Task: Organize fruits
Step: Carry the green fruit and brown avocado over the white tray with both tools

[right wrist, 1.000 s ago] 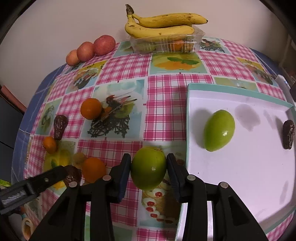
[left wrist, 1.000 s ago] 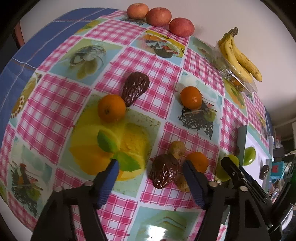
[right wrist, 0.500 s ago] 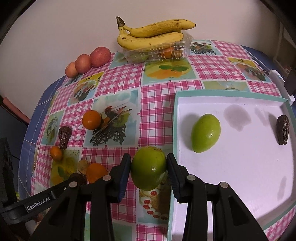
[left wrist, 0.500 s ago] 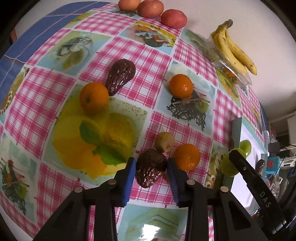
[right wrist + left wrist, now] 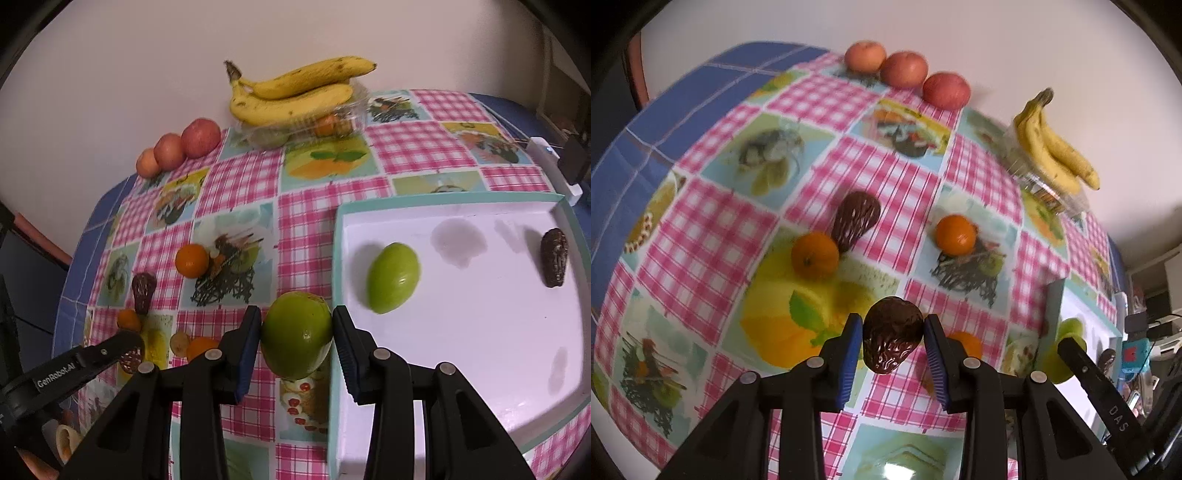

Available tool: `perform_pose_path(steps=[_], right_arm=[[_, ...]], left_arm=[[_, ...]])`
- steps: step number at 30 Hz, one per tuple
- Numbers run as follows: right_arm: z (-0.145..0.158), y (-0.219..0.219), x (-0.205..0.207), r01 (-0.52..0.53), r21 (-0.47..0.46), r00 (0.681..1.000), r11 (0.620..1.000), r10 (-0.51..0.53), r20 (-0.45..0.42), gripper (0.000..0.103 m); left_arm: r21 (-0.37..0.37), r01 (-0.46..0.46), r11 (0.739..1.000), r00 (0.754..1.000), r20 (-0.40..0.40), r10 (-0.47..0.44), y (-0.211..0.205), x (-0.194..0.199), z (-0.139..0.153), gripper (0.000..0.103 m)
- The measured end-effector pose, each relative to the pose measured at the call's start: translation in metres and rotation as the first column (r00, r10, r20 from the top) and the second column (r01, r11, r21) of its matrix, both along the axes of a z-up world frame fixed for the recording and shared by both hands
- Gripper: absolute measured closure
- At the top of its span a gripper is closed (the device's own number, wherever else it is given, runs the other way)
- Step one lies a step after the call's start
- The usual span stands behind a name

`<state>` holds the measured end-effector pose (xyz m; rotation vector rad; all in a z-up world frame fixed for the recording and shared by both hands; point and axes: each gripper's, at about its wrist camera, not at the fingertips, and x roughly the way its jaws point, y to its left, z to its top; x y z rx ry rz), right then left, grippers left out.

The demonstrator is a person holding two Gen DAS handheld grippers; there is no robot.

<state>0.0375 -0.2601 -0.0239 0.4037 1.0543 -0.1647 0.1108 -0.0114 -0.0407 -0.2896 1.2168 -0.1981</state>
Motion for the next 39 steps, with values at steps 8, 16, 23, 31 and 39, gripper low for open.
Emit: perform_pose_path(steps=[8, 16, 23, 31, 39], right_arm=[[0.006, -0.044, -0.02, 0.115, -0.021, 0.993, 0.993, -0.116, -0.025, 0.062], [0.008, -0.109, -0.055, 0.268, -0.08, 0.96, 0.96, -0.273, -0.065, 0.062], [0.01, -0.159, -0.086, 0.376, -0.129, 0.918, 0.918, -0.388, -0.082, 0.062], [0.014, -0.196, -0.117, 0.45, -0.145, 0.883, 0.881, -0.463, -0.079, 0.062], [0.015, -0.211, -0.127, 0.47, -0.153, 0.871, 0.869, -0.485, -0.083, 0.062]], left_arm=[[-0.015, 0.027, 1.0, 0.998, 0.063, -0.026, -0.019, -0.008, 0.021, 0.067], [-0.018, 0.095, 0.995, 0.992, 0.083, -0.093, -0.052, -0.022, 0.029, 0.067], [-0.013, 0.218, 0.976, 0.972, 0.093, -0.216, -0.102, -0.041, 0.033, 0.067], [0.02, 0.411, 0.911, 0.904, 0.114, -0.411, -0.172, -0.079, 0.031, 0.067], [0.079, 0.535, 0.841, 0.834, 0.109, -0.54, -0.216, -0.108, 0.02, 0.066]])
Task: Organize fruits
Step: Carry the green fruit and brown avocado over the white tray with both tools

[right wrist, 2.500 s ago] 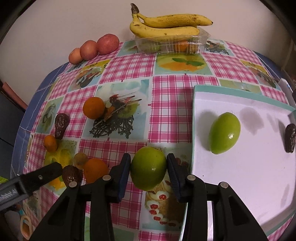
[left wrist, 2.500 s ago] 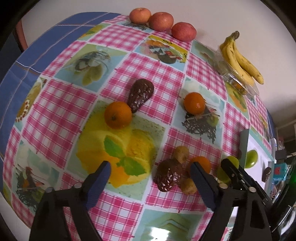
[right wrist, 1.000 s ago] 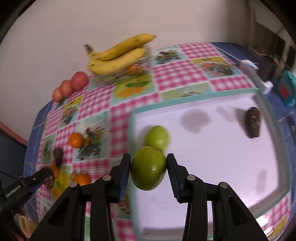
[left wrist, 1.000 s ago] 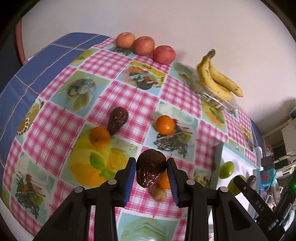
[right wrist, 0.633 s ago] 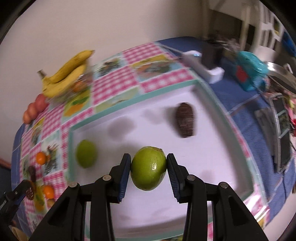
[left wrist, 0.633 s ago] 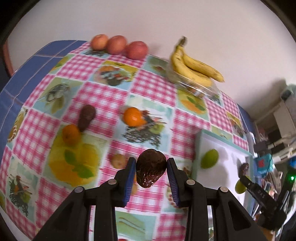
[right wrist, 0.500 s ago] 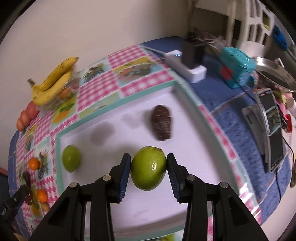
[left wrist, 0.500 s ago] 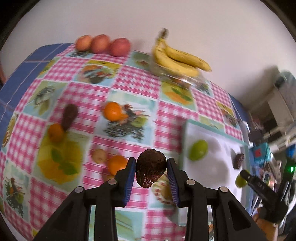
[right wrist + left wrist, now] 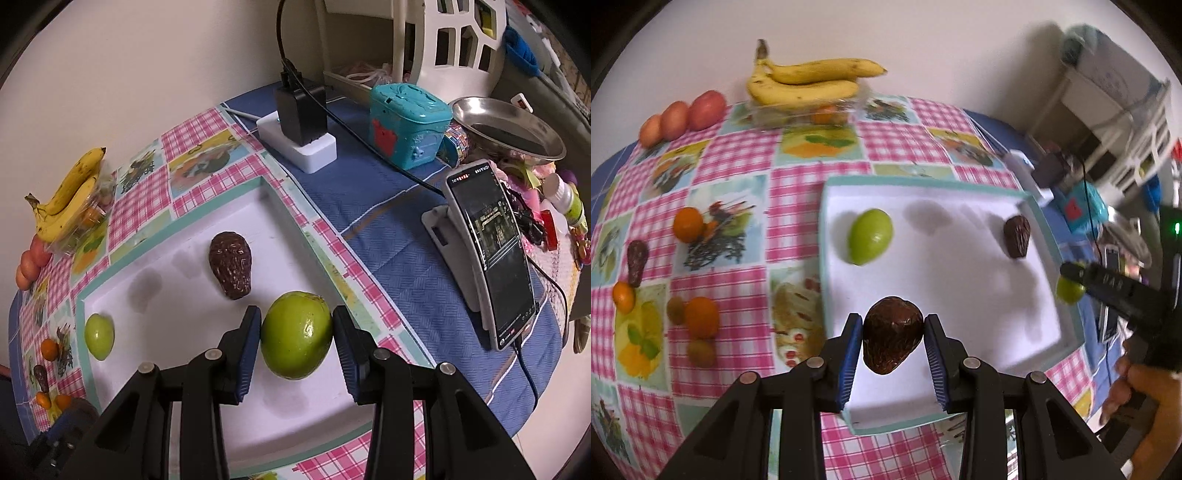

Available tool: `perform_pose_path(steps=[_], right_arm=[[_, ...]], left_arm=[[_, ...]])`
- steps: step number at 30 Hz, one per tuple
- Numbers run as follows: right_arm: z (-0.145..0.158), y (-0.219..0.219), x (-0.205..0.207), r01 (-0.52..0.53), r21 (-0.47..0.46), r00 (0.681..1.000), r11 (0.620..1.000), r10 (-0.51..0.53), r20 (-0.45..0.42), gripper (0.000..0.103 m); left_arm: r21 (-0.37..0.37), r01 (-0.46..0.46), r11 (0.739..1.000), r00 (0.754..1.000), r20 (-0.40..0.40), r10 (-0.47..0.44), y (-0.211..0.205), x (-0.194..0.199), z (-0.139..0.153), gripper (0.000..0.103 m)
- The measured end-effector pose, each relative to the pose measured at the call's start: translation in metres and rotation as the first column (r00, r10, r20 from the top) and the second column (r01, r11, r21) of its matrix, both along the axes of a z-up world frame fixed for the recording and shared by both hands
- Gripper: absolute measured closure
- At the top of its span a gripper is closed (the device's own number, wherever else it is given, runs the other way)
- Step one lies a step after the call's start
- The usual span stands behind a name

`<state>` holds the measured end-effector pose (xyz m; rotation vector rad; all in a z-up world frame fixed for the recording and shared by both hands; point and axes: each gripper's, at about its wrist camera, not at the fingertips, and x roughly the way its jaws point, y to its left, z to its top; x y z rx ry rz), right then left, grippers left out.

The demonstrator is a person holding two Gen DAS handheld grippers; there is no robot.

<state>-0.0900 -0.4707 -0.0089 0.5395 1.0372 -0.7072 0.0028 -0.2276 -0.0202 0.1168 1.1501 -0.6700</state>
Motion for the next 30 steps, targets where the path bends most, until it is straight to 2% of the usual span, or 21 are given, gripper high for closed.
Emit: perform_pose_path(steps=[10, 14, 30], right_arm=[[-0.033, 0.008, 0.008, -0.038, 0.032, 0.996, 0.999, 0.041, -0.075, 0.062], [-0.034, 0.01, 0.009, -0.052, 0.016, 0.995, 0.998, 0.053, -0.081, 0.062], [-0.033, 0.009, 0.009, -0.05, 0.018, 0.996, 0.999, 0.051, -0.08, 0.061]], left_arm=[[0.074, 0.037, 0.997, 0.999, -0.01, -0.037, -0.016, -0.006, -0.029, 0.066], [0.094, 0.033, 0.995, 0.999, -0.034, -0.03, -0.016, -0.006, -0.042, 0.066], [0.103, 0.042, 0.994, 0.999, -0.018, -0.04, -0.018, -0.005, -0.043, 0.064]])
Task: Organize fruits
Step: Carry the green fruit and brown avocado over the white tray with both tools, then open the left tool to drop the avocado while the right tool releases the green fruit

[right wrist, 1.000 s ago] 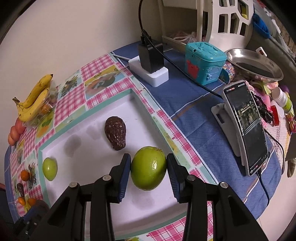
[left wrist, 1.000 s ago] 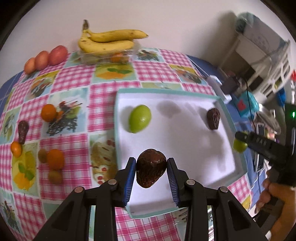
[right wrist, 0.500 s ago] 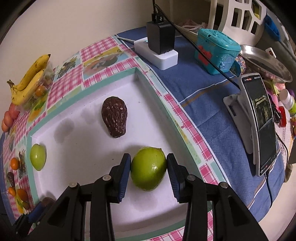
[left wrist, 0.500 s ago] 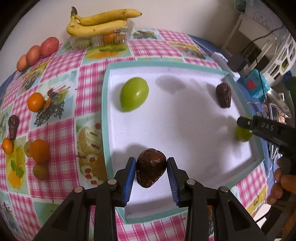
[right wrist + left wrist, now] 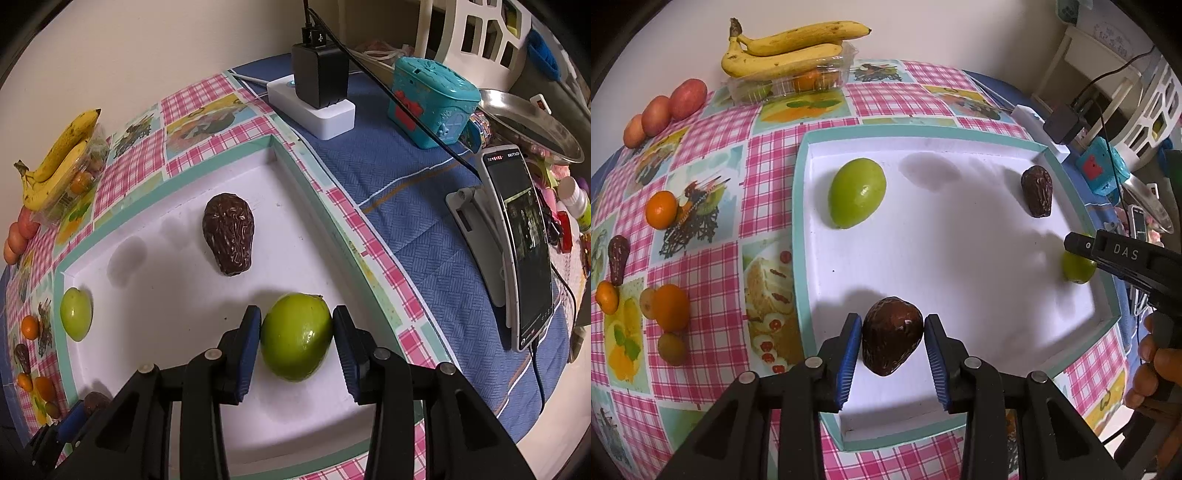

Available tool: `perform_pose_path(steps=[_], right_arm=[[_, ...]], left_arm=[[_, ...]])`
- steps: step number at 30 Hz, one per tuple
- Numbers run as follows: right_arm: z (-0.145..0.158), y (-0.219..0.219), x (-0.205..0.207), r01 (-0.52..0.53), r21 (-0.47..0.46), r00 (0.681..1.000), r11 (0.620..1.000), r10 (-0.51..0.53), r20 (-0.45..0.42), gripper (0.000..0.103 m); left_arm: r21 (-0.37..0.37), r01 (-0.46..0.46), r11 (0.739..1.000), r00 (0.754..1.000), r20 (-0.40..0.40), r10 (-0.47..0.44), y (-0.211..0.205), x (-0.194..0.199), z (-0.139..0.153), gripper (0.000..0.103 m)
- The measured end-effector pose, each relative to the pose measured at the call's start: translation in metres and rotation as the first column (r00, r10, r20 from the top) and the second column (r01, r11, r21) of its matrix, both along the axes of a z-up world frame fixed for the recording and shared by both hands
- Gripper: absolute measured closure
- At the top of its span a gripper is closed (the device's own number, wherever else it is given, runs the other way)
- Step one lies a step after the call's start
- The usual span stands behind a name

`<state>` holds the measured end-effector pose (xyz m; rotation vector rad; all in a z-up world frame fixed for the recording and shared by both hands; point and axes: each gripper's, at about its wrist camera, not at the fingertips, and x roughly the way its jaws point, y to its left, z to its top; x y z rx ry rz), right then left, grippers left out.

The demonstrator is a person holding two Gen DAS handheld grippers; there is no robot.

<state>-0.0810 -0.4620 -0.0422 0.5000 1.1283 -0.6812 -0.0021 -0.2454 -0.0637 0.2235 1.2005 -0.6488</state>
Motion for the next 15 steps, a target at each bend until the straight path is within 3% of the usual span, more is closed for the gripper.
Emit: perform_pose_path(steps=[5, 15], right_arm=[[0.0, 0.0, 0.0, -0.002, -0.001, 1.0, 1.0, 0.002, -0.002, 0.061], [0.021, 0.003, 0.0, -0.015, -0.074, 1.0, 0.997, 0.017, 0.02, 0.061]], left_arm=[[0.0, 0.0, 1.0, 1.0, -0.004, 0.0, 0.0, 0.001, 0.0, 0.046], [-0.048, -0.015, 0.999, 1.0, 0.003, 0.015, 0.009, 0.004, 0.021, 0.044]])
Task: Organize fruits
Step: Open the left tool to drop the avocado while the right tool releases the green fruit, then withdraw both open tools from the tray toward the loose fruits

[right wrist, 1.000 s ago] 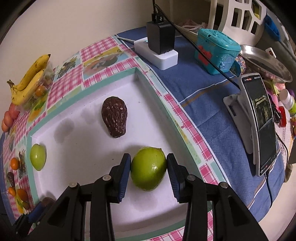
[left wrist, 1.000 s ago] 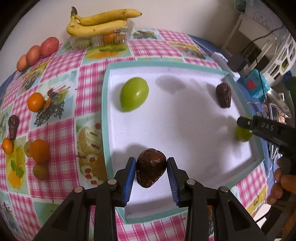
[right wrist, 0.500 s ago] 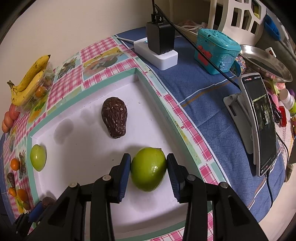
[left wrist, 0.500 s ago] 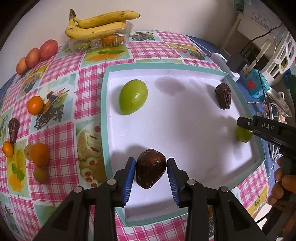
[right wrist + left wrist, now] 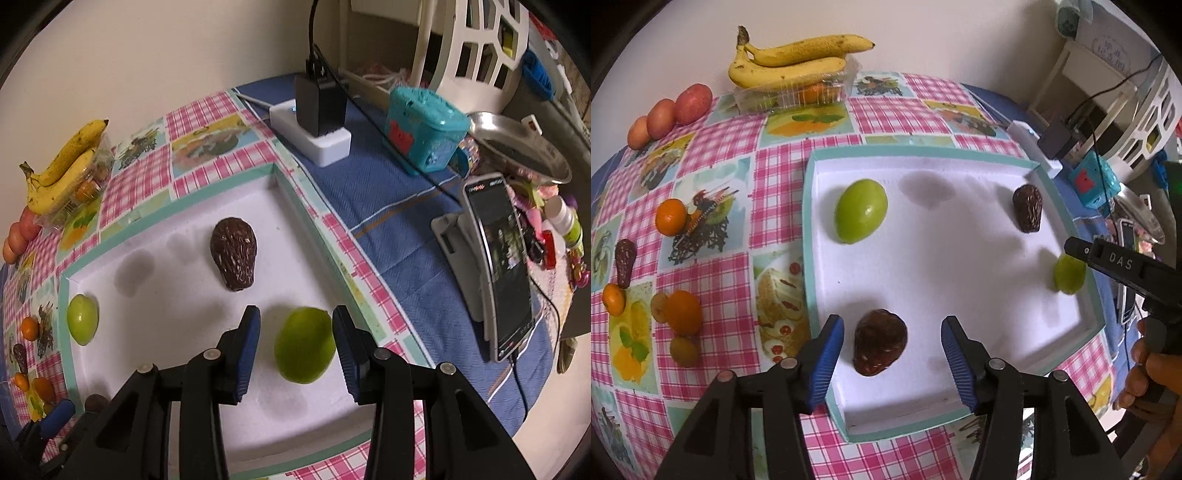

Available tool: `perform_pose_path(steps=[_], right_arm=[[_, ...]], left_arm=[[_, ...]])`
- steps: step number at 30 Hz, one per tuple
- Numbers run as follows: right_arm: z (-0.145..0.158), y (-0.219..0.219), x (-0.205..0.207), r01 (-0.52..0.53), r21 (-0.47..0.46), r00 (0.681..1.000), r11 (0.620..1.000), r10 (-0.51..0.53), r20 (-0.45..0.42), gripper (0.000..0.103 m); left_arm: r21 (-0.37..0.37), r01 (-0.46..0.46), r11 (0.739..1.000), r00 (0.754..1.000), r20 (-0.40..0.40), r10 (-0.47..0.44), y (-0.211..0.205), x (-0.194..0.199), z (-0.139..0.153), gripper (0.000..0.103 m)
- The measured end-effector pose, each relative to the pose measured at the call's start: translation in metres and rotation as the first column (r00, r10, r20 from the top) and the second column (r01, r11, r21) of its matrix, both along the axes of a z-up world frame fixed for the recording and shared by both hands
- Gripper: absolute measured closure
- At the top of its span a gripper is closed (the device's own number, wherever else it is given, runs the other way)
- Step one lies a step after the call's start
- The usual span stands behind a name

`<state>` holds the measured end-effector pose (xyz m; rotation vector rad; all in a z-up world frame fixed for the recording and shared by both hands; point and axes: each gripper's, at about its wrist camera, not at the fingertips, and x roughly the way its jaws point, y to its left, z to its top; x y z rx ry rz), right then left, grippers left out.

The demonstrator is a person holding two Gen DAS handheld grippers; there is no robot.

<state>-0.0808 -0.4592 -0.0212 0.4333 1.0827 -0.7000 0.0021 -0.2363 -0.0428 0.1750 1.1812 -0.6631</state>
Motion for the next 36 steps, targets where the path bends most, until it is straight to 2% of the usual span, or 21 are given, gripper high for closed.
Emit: perform_pose_path(steps=[6, 10, 18, 24, 30, 36], right_arm=[[0.005, 0.007, 0.001, -0.013, -0.016, 1.0, 1.0, 0.013, -0.007, 0.061], [0.005, 0.016, 0.005, -0.039, -0.022, 0.999, 0.999, 0.039, -0.015, 0.061], [0.006, 0.047, 0.022, -0.133, -0.022, 0.991, 0.991, 0.133, -0.014, 0.061], [0.01, 0.072, 0.035, -0.201, -0.029, 0.98, 0.979, 0.201, -0.009, 0.061], [0.011, 0.086, 0.042, -0.236, -0.031, 0.972, 0.971, 0.236, -0.011, 0.061], [0.007, 0.09, 0.046, -0.248, -0.02, 0.969, 0.969, 0.247, -0.022, 0.061]], left_arm=[[-0.032, -0.064, 0.997, 0.998, -0.006, 0.064, 0.018, 0.013, 0.012, 0.044], [-0.034, -0.148, 0.988, 0.989, 0.002, 0.148, 0.04, 0.029, 0.02, 0.043], [-0.016, -0.319, 0.948, 0.948, 0.011, 0.319, 0.098, 0.064, 0.022, 0.042], [-0.021, -0.41, 0.912, 0.911, 0.037, 0.411, 0.137, 0.081, 0.03, 0.041], [-0.03, -0.451, 0.892, 0.891, 0.038, 0.452, 0.156, 0.087, 0.034, 0.04], [-0.017, -0.445, 0.896, 0.895, 0.03, 0.445, 0.154, 0.087, 0.03, 0.038]])
